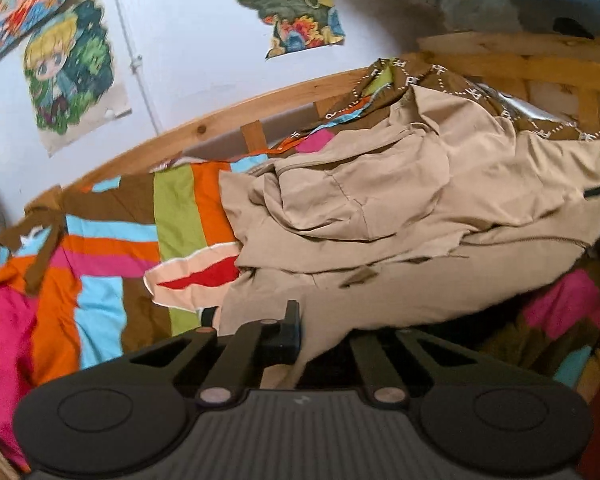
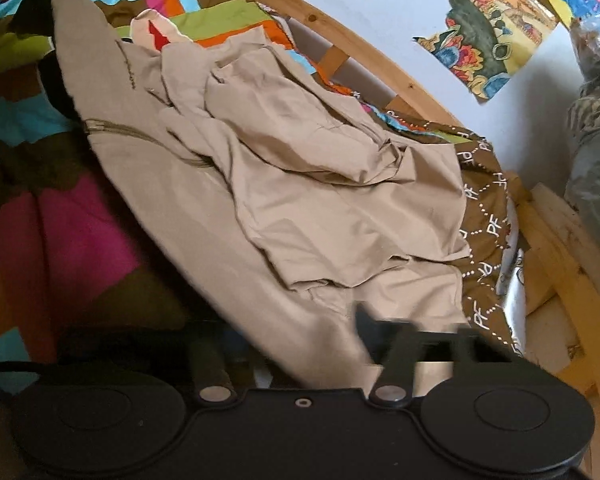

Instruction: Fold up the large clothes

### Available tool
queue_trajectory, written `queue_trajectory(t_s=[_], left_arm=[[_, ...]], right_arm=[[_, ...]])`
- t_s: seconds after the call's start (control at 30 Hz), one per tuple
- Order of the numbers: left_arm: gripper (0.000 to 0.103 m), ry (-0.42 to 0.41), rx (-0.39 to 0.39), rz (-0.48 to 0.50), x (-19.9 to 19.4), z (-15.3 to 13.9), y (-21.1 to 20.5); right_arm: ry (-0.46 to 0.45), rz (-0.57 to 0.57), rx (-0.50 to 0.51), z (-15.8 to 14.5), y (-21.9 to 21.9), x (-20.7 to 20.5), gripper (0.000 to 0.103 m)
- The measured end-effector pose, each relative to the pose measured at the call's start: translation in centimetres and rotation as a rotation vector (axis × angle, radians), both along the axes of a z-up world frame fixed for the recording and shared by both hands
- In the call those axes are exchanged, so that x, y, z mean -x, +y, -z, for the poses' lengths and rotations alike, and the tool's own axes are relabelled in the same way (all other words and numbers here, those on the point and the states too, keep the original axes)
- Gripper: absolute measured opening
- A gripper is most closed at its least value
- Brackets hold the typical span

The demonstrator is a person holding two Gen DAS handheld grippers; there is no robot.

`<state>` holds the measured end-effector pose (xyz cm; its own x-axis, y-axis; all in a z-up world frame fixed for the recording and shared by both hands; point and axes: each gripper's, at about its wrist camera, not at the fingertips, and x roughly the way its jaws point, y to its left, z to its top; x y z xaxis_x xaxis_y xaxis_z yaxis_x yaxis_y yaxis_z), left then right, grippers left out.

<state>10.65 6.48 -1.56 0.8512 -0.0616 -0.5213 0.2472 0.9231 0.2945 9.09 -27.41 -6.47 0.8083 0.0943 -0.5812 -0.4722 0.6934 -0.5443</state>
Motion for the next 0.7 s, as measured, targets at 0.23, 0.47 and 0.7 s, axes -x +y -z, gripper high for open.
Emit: queue_trajectory(t_s=[0.23, 0.47, 0.7], left_arm=[[0.002, 0.033, 0.006, -0.009, 4.7, -3.2, 1.7], [0.002, 0.09, 0.007, 0.078, 9.7, -5.9, 1.7], [0.002, 0.065, 0.038, 0.027, 5.5, -7.3, 2.2]], right_arm=[[-0.057, -0.013, -0.057, -2.5, 0.3, 2.1, 0.004], [-0.04, -0.119, -0.1, -7.8, -0.9, 7.8, 0.003], [0.036, -0.149, -0.078, -9.8, -1.1, 7.1, 0.003]])
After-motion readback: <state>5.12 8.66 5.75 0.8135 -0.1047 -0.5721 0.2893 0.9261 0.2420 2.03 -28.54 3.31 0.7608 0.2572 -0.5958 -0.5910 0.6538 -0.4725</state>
